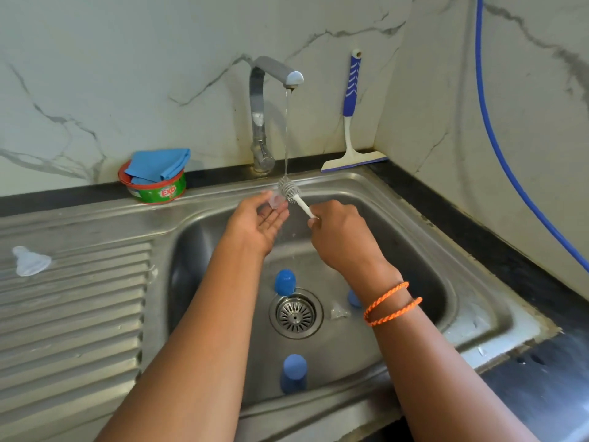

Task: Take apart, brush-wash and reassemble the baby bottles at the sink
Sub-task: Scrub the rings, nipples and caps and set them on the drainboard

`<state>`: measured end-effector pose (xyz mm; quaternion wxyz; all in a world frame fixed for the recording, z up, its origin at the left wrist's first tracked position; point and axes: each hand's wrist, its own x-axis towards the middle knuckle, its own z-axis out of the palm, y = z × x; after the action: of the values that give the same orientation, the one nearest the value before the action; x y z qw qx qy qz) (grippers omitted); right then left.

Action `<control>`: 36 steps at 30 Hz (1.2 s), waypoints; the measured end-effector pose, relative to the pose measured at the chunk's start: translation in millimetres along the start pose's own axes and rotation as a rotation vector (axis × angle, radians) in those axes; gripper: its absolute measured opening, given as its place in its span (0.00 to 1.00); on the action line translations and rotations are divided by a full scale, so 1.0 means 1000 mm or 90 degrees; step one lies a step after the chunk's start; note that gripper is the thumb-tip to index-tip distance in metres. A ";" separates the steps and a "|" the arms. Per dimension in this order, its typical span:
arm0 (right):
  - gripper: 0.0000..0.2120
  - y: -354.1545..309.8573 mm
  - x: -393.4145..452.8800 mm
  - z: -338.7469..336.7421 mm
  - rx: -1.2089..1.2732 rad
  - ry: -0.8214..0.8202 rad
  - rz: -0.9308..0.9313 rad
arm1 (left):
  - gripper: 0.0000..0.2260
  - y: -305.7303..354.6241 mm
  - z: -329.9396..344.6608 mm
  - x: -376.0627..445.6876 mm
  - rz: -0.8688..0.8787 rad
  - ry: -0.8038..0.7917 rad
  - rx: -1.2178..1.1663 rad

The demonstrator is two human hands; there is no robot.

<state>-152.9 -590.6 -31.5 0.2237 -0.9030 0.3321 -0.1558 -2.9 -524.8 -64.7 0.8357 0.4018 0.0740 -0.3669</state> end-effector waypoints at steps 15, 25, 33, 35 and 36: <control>0.18 0.016 -0.002 -0.011 0.052 0.017 0.014 | 0.06 -0.013 0.016 -0.016 -0.036 0.045 -0.174; 0.19 0.008 -0.004 -0.008 0.082 0.024 -0.012 | 0.04 -0.012 0.018 -0.016 -0.037 0.049 -0.162; 0.10 0.010 -0.003 -0.004 0.052 0.079 -0.005 | 0.10 -0.018 0.018 -0.016 -0.018 0.009 -0.122; 0.10 0.007 -0.001 -0.002 0.078 0.063 -0.030 | 0.11 -0.018 0.019 -0.016 -0.013 0.014 -0.127; 0.09 0.008 0.000 -0.001 0.090 0.050 -0.037 | 0.12 -0.018 0.019 -0.016 -0.007 0.024 -0.143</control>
<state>-157.4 -596.4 -34.2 0.2695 -0.8872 0.3027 -0.2206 -29.9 -537.1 -56.2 0.8721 0.3119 0.1327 -0.3529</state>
